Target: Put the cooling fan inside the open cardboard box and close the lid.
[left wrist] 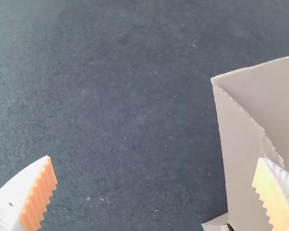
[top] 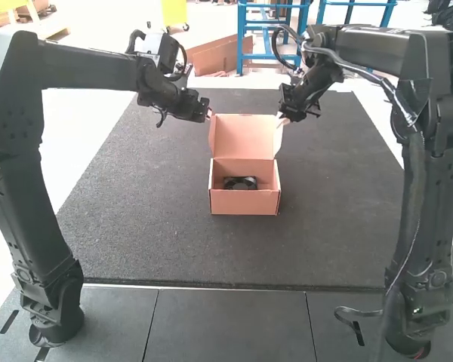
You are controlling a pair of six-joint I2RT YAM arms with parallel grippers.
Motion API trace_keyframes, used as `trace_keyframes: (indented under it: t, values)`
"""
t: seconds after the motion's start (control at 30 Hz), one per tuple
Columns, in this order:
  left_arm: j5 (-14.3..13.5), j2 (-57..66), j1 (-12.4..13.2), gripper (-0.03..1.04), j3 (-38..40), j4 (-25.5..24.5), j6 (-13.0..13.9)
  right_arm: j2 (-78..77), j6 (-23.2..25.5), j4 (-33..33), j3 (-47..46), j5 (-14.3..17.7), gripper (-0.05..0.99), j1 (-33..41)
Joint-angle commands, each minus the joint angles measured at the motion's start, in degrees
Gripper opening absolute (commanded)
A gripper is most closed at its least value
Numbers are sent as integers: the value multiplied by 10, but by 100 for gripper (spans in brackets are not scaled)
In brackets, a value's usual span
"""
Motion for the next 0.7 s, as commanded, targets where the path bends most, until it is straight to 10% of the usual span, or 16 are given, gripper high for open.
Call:
trace_keyframes:
  t: [0.0, 0.67]
  values:
    - [10, -29, -3, 97, 2, 2, 7, -21, -1, -7, -10, -7, -1, 9]
    - [67, -65, -20, 97, -52, -12, -22, -81, -2, -4, -81, -9, -1, 20]
